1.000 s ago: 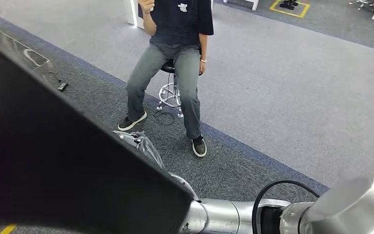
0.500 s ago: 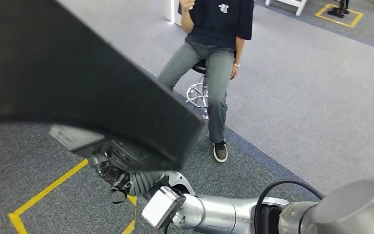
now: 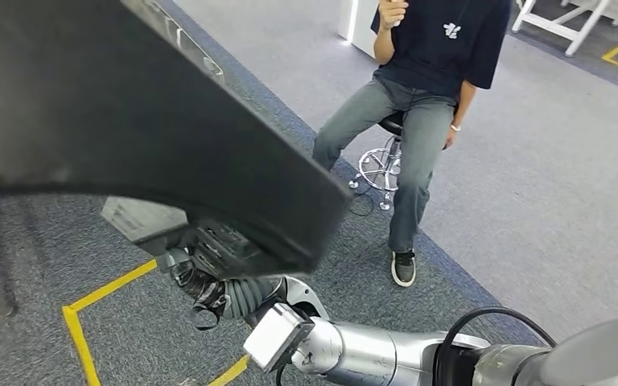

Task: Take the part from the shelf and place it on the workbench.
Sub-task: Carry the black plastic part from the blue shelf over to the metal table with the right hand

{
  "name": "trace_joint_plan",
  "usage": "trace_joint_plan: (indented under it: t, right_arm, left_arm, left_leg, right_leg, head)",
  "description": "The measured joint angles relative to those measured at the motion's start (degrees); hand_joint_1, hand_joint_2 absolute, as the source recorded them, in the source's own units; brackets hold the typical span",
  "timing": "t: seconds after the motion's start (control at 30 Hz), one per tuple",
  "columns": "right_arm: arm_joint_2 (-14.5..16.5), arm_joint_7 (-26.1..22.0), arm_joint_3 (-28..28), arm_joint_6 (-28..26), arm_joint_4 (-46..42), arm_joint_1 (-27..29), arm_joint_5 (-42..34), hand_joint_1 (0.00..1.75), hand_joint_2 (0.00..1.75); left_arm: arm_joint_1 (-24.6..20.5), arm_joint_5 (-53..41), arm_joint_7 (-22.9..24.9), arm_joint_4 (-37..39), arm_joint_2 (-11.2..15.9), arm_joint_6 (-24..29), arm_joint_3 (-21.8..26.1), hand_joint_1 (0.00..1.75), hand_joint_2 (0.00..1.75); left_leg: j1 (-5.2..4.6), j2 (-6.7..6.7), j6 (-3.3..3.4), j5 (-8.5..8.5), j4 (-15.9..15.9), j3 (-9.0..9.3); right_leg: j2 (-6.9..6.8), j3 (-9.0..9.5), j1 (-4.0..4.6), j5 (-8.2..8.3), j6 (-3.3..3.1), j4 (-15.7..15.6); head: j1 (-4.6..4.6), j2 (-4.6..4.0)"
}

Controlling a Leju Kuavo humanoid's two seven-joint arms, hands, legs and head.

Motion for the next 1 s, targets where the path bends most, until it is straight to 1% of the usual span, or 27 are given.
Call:
trace_joint_plan:
  t: [0.03,0.1,0.17,0.2,0.23,0.3,0.33,0.37,0.4,0.43,0.47,0.5,0.53,0.6,0.63,0.67,0.7,0.73,0.77,0.8,0.83,0.87,0.9,0.93,0.97,1.0]
  right_arm:
    - [0.02,-0.13,0.00,0.05,0.03,0.00,-0.21,1.75,1.75]
    - [0.05,-0.33,0.00,0.22,0.08,0.03,-0.45,1.75,1.75]
    - [0.09,-0.55,0.00,0.43,0.09,0.04,-0.59,1.75,1.75]
    - [0.15,-0.69,0.00,0.51,0.09,0.03,-0.74,1.75,1.75]
    - [0.21,-0.82,0.00,0.61,0.09,0.04,-0.95,1.75,1.75]
    - [0.30,-0.99,0.00,0.76,0.16,0.09,-1.31,1.75,1.75]
    - [0.31,-1.02,0.00,0.81,0.22,0.12,-1.40,1.75,1.75]
    - [0.31,-1.04,0.00,0.84,0.27,0.15,-1.42,1.75,1.75]
    - [0.32,-1.08,0.00,0.86,0.32,0.16,-1.43,1.75,1.75]
    - [0.34,-1.15,0.00,0.87,0.34,0.16,-1.45,1.75,1.75]
    - [0.37,-1.28,0.00,0.87,0.35,0.17,-1.52,1.75,1.75]
    - [0.39,-1.48,0.00,0.85,0.36,0.15,-1.70,1.75,1.75]
    - [0.42,-1.69,0.00,0.80,0.37,0.16,-1.96,1.75,1.75]
    - [0.48,-2.04,0.00,0.71,0.39,0.21,-2.58,1.75,1.75]
    - [0.54,-2.11,0.00,0.68,0.40,0.25,-2.78,1.75,1.75]
    - [0.60,-2.14,0.00,0.67,0.40,0.28,-2.91,1.75,1.75]
    - [0.64,-2.19,0.00,0.65,0.40,0.27,-3.00,1.75,1.75]
    - [0.67,-2.23,0.00,0.63,0.39,0.28,-3.05,1.75,1.75]
    - [0.68,-2.27,0.00,0.63,0.41,0.33,-3.12,1.75,1.75]
    - [0.68,-2.32,0.00,0.65,0.43,0.43,-3.16,1.75,1.75]
    - [0.68,-2.38,0.00,0.68,0.47,0.55,-3.20,1.75,1.75]
    - [0.68,-2.45,0.00,0.72,0.51,0.65,-3.24,1.75,1.75]
    - [0.68,-2.57,0.00,0.75,0.54,0.70,-3.25,1.75,1.75]
    - [0.68,-2.68,0.00,0.77,0.56,0.70,-3.25,1.75,1.75]
    - [0.68,-2.78,0.00,0.79,0.57,0.70,-3.25,1.75,1.75]
    - [0.68,-2.84,0.00,0.81,0.57,0.67,-3.25,1.75,1.75]
  left_arm:
    - [0.00,0.02,-0.07,0.00,0.00,0.00,-0.01,0.00,1.75]
    - [0.05,0.10,-0.13,0.00,0.00,0.01,0.01,0.00,1.75]
    - [0.15,0.24,-0.15,0.00,0.02,0.03,0.02,0.00,1.75]
    - [0.14,0.32,-0.18,0.00,0.04,0.04,0.02,0.00,1.75]
    - [0.13,0.40,-0.21,0.00,0.04,0.04,0.02,0.00,1.75]
    - [0.11,0.49,-0.28,0.00,0.01,0.02,0.02,0.00,1.75]
    - [0.14,0.51,-0.31,0.00,-0.01,0.01,0.02,0.00,1.75]
    - [0.16,0.58,-0.36,0.00,-0.03,0.00,0.02,0.00,1.75]
    - [0.18,0.74,-0.43,0.00,-0.04,0.00,0.02,0.00,1.75]
    - [0.21,0.94,-0.52,0.00,-0.03,-0.01,0.02,0.00,1.75]
    - [0.21,1.21,-0.63,0.00,-0.03,-0.01,0.02,0.00,1.75]
    - [0.19,1.45,-0.72,0.00,-0.02,-0.02,0.02,0.00,1.75]
    - [0.13,1.59,-0.78,0.00,-0.02,-0.02,0.03,0.00,1.75]
    - [0.08,1.72,-0.82,0.00,-0.02,-0.02,0.05,0.00,1.75]
    - [0.13,1.73,-0.82,0.00,-0.02,-0.02,0.06,0.00,1.75]
    - [0.22,1.73,-0.83,0.00,-0.02,-0.02,0.06,0.00,1.75]
    - [0.26,1.74,-0.84,0.01,-0.02,-0.01,0.06,0.00,1.75]
    - [0.25,1.74,-0.85,0.01,-0.01,-0.01,0.06,0.00,1.75]
    - [0.19,1.74,-0.87,0.02,0.00,-0.01,0.06,0.00,1.75]
    - [0.13,1.74,-0.87,0.02,0.01,-0.01,0.07,0.00,1.75]
    - [0.10,1.73,-0.87,0.02,0.01,-0.02,0.07,0.00,1.75]
    - [0.14,1.73,-0.86,0.02,0.01,-0.04,0.08,0.00,1.75]
    - [0.20,1.73,-0.86,0.02,0.01,-0.05,0.08,0.00,1.75]
    - [0.25,1.73,-0.86,0.02,0.01,-0.07,0.08,0.00,1.75]
    - [0.30,1.73,-0.86,0.02,0.01,-0.08,0.08,0.00,1.75]
    - [0.25,1.73,-0.86,0.02,0.01,-0.09,0.08,0.00,1.75]
  left_leg:
    - [-0.04,-0.16,-0.29,-0.20,0.18,-0.09]
    - [-0.03,-0.33,-0.94,-0.40,0.18,-0.17]
    - [0.07,0.21,-1.56,-0.90,0.85,-0.38]
    - [0.12,0.73,-1.88,-1.76,2.50,-1.10]
    - [0.25,1.33,-2.23,-3.08,5.44,-2.57]
    - [0.54,2.01,-2.84,-5.82,12.80,-6.59]
    - [0.70,2.14,-3.05,-6.20,15.31,-8.21]
    - [0.83,2.23,-3.18,-5.35,15.55,-8.74]
    - [0.92,2.35,-3.22,-3.54,13.74,-8.18]
    - [0.98,2.52,-3.18,-1.11,10.13,-6.66]
    - [0.94,2.73,-3.03,0.62,6.32,-4.82]
    - [0.76,2.85,-2.79,1.53,3.18,-3.23]
    - [0.57,2.92,-2.48,1.70,1.29,-2.21]
    - [0.18,2.78,-1.79,0.95,0.41,-1.65]
    - [0.30,2.71,-1.42,0.84,0.22,-1.41]
    - [0.37,2.65,-1.04,0.70,-0.16,-0.97]
    - [0.47,2.62,-0.62,0.55,-0.54,-0.44]
    - [0.55,2.61,-0.20,0.36,-0.83,0.10]
    - [0.43,2.59,0.16,0.05,-0.91,0.49]
    - [0.36,2.53,0.44,-0.28,-0.90,0.79]
    - [0.29,2.44,0.58,-0.64,-0.87,1.13]
    - [0.25,2.33,0.61,-1.04,-0.85,1.57]
    - [0.25,2.19,0.58,-1.47,-0.82,2.13]
    - [0.27,2.05,0.48,-1.97,-0.75,2.80]
    - [0.29,1.92,0.30,-2.55,-0.66,3.27]
    - [0.21,1.76,0.00,-3.14,-0.40,3.65]
  right_leg:
    - [0.23,0.69,0.10,0.41,-0.16,-1.77]
    - [0.35,1.09,0.19,0.16,-0.59,-2.56]
    - [0.21,1.62,-0.02,0.26,-1.19,-3.07]
    - [0.05,2.01,-0.15,0.26,-1.48,-3.33]
    - [-0.15,2.40,-0.21,0.15,-1.74,-3.47]
    - [-0.53,2.94,-0.17,-0.29,-2.05,-3.48]
    - [-0.66,3.20,-0.16,-0.55,-2.07,-3.44]
    - [-0.72,3.51,-0.17,-0.86,-2.01,-3.40]
    - [-0.75,3.91,-0.21,-1.21,-1.90,-3.35]
    - [-0.76,4.41,-0.26,-1.62,-1.75,-3.31]
    - [-0.79,4.82,-0.27,-2.03,-1.52,-3.33]
    - [-0.81,5.09,-0.23,-2.40,-1.22,-3.33]
    - [-0.84,5.26,-0.19,-2.67,-0.91,-3.41]
    - [-0.91,5.47,-0.12,-3.01,-0.26,-3.76]
    - [-0.94,5.69,-0.17,-3.24,0.05,-3.94]
    - [-0.93,5.78,-0.20,-3.60,0.30,-3.56]
    - [-0.90,5.27,-0.20,-4.32,0.48,-2.10]
    - [-0.80,3.95,-0.21,-5.41,0.56,0.60]
    - [-0.70,1.75,-0.19,-6.71,0.58,4.48]
    - [-0.64,-0.92,-0.19,-7.87,0.60,8.54]
    - [-0.59,-3.29,-0.21,-8.31,0.65,11.62]
    - [-0.57,-4.86,-0.24,-7.67,0.69,12.93]
    - [-0.57,-5.24,-0.30,-5.84,0.70,11.88]
    - [-0.57,-4.57,-0.36,-3.13,0.68,8.85]
    - [-0.52,-3.36,-0.41,-0.60,0.62,5.16]
    - [-0.46,-1.96,-0.36,1.05,0.54,1.65]
  head:
    - [0.09,0.00]
    - [0.17,0.00]
    - [0.17,0.00]
    - [0.16,0.00]
    - [0.13,0.00]
    - [0.14,0.00]
    - [0.14,0.00]
    - [0.15,0.00]
    - [0.14,0.00]
    - [0.14,0.00]
    - [0.14,0.00]
    - [0.10,0.00]
    - [0.12,0.00]
    - [0.16,0.00]
    - [0.27,0.00]
    - [0.39,0.00]
    - [0.55,0.00]
    - [0.76,0.00]
    - [0.95,0.00]
    - [1.08,0.00]
    - [1.19,0.00]
    - [1.25,0.00]
    - [1.29,0.00]
    - [1.34,0.00]
    - [1.39,0.00]
    - [1.37,0.00]
